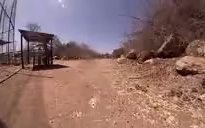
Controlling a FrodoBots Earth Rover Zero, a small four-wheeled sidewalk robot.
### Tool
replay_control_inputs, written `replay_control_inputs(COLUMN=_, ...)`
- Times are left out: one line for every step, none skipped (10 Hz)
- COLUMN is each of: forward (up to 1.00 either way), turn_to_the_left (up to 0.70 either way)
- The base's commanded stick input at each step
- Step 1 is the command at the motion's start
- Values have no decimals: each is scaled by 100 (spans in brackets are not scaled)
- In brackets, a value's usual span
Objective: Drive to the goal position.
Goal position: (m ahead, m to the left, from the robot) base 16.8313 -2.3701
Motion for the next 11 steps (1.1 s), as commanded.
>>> replay_control_inputs(forward=100, turn_to_the_left=0)
replay_control_inputs(forward=100, turn_to_the_left=0)
replay_control_inputs(forward=100, turn_to_the_left=0)
replay_control_inputs(forward=100, turn_to_the_left=0)
replay_control_inputs(forward=100, turn_to_the_left=0)
replay_control_inputs(forward=100, turn_to_the_left=0)
replay_control_inputs(forward=100, turn_to_the_left=0)
replay_control_inputs(forward=100, turn_to_the_left=0)
replay_control_inputs(forward=100, turn_to_the_left=0)
replay_control_inputs(forward=100, turn_to_the_left=0)
replay_control_inputs(forward=100, turn_to_the_left=0)
